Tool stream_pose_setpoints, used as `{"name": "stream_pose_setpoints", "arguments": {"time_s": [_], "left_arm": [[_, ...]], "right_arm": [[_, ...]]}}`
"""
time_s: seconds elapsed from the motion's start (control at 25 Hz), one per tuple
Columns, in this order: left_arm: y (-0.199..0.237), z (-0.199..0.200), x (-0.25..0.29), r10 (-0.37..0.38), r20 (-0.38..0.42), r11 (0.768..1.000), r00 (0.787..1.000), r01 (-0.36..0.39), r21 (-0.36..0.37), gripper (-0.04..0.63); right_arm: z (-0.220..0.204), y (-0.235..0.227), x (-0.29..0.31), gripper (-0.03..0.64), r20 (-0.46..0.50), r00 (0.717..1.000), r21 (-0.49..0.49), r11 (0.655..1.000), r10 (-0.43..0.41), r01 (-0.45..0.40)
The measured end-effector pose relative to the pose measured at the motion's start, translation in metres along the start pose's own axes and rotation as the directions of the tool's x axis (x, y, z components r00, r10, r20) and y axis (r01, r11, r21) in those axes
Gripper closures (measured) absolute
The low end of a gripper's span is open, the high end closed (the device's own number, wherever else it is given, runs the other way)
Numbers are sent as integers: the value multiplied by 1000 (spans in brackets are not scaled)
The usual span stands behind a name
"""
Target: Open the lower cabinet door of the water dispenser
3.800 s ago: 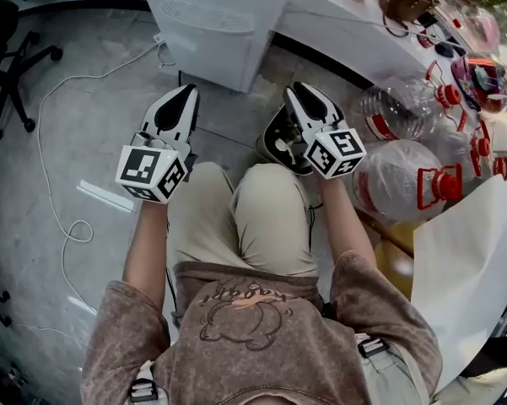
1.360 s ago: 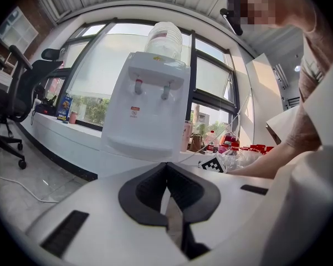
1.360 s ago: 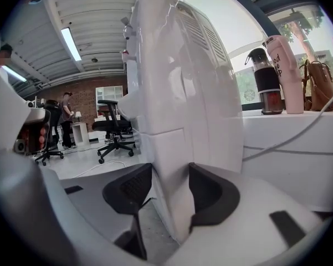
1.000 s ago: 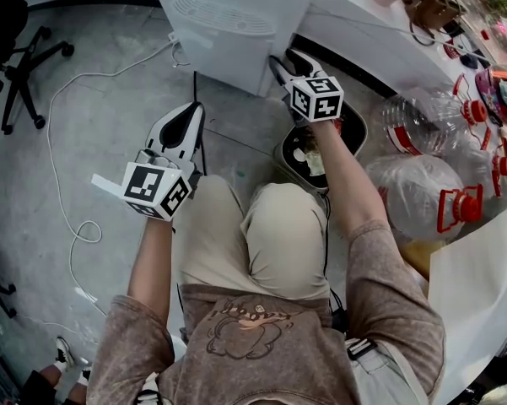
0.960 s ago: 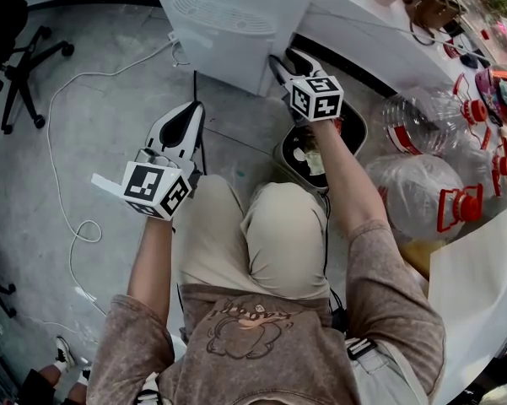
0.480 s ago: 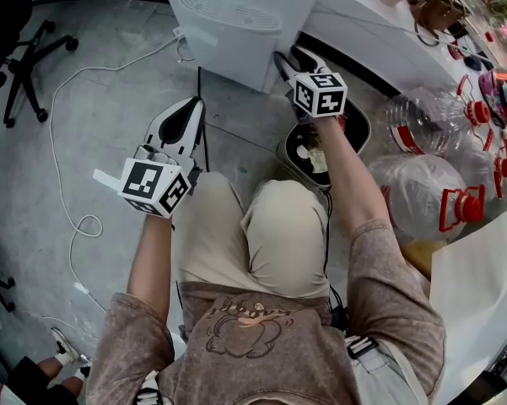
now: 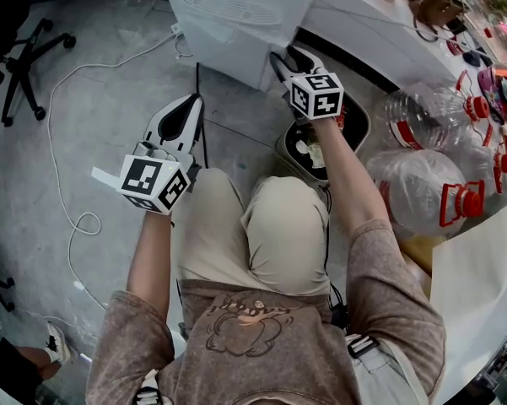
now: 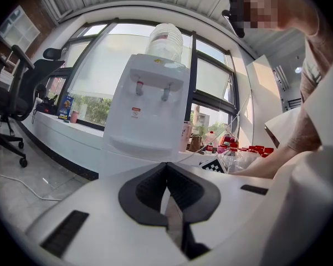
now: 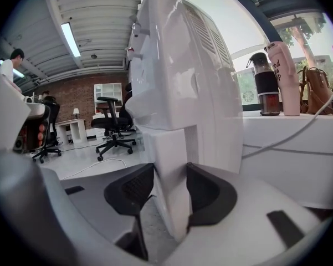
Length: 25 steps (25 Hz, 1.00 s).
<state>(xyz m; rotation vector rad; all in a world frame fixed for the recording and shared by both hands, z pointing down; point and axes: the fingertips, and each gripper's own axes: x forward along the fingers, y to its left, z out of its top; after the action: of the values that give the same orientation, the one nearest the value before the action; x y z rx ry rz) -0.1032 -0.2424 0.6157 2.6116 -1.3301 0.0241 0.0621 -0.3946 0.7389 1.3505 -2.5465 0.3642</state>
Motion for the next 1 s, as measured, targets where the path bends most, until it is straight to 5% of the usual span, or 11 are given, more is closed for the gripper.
{"name": "stream_pose_setpoints", "arguments": {"time_s": [1.0], "left_arm": [[-4, -3, -30, 26, 21, 1000, 999, -26, -8, 578]], "right_arm": [[-21, 72, -27, 449, -68, 981, -78, 979, 182, -187]]}}
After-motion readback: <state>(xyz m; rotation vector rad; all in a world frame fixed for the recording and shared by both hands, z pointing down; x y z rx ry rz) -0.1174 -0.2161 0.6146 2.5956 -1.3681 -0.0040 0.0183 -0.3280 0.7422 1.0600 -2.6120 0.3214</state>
